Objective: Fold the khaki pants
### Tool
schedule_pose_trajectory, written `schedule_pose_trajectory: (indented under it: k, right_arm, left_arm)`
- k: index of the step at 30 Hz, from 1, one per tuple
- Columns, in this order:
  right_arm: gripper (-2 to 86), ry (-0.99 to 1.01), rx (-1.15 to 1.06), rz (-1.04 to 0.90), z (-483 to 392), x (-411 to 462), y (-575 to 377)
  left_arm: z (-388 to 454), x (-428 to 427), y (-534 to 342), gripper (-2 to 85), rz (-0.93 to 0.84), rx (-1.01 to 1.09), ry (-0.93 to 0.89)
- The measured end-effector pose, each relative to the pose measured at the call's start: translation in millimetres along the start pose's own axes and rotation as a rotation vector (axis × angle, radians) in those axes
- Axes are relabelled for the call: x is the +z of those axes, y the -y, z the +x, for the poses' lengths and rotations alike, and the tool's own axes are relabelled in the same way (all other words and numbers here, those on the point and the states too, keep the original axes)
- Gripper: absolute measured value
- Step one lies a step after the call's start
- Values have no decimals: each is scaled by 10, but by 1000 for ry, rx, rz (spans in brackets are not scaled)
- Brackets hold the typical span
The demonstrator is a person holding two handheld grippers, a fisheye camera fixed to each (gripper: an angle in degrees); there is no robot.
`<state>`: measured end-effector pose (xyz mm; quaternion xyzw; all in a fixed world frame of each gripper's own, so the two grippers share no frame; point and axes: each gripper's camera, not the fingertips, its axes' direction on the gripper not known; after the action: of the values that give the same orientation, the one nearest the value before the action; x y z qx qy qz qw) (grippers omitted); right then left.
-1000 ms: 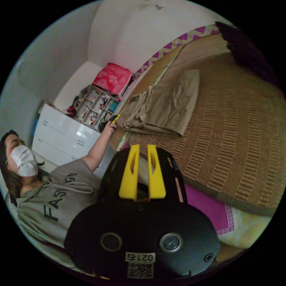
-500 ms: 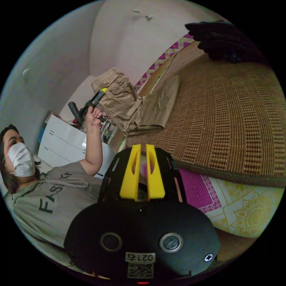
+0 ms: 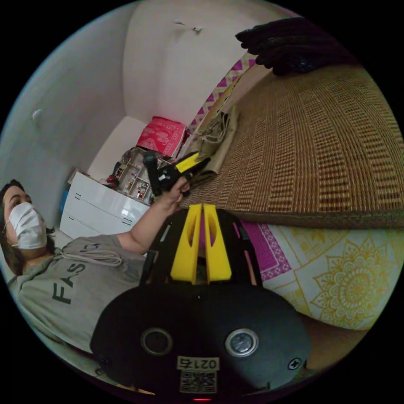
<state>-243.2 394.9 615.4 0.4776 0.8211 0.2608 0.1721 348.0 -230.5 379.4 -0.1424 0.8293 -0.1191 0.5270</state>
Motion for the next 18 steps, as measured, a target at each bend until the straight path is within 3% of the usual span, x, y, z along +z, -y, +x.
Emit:
schedule_pose_trajectory:
  k: [7,10,14,16,18]
  right_arm:
    - [33,-88,-134,-52,-153,409,651]
    - [73,-136,-178,-60,-170,683,1158]
    - [119,-225,-133,-45,48,1195,1953]
    - [134,-249,-80,-76,230,1478,2261]
    - [146,-254,-15,-134,436,1775,2503]
  left_arm:
    - [-369,-127,-250,82,155,-60,-550]
    - [-1018,-213,-507,71,167,-255,-458]
    - [-2232,42,-1016,99,43,-578,-246]
    - [-2659,331,-1261,132,-28,-688,-293]
    - [-2956,696,-1469,163,-79,-773,-450]
